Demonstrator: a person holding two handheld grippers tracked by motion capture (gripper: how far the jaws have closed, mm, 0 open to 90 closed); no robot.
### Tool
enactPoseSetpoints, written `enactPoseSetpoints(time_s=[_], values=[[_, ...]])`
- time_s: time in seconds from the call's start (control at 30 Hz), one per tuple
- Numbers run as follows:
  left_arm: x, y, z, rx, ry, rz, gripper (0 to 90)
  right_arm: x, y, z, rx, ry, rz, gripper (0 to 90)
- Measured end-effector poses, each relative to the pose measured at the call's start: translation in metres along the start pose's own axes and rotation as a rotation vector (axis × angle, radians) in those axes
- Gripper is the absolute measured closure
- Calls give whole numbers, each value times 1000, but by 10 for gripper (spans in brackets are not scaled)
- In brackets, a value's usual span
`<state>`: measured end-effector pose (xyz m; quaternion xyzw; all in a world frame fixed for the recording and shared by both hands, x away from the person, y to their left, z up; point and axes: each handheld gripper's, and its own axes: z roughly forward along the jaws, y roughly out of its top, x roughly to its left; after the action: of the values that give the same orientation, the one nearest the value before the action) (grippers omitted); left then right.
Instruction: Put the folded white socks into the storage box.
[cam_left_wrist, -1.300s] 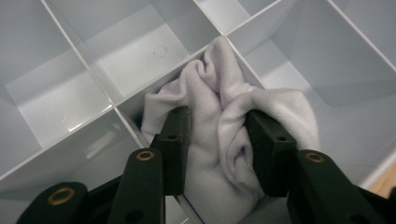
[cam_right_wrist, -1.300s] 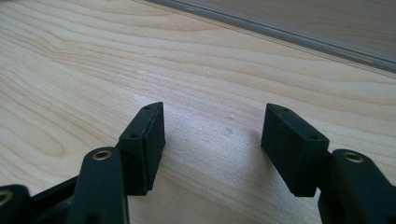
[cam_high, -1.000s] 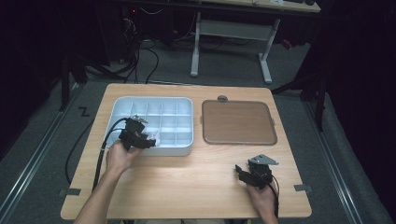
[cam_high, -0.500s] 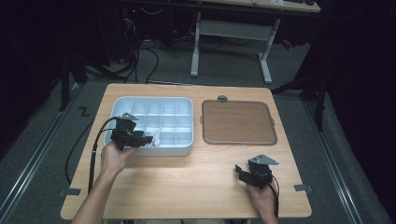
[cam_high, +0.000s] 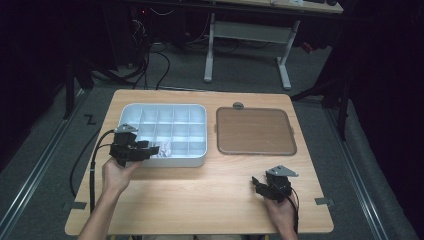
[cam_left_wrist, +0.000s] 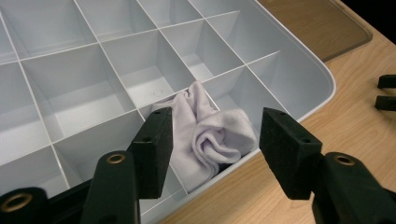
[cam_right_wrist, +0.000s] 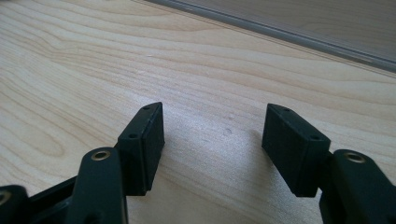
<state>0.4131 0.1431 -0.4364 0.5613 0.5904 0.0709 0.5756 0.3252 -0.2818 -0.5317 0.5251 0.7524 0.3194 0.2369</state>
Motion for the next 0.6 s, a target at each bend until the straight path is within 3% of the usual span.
enactPoseSetpoints(time_s=[0.37,0.6], values=[[2,-2,-16,-48,-24,-24,447,0,0,0,0,1,7,405],[3,-7,-26,-55,-41,-33,444,0,0,0,0,0,7,406]])
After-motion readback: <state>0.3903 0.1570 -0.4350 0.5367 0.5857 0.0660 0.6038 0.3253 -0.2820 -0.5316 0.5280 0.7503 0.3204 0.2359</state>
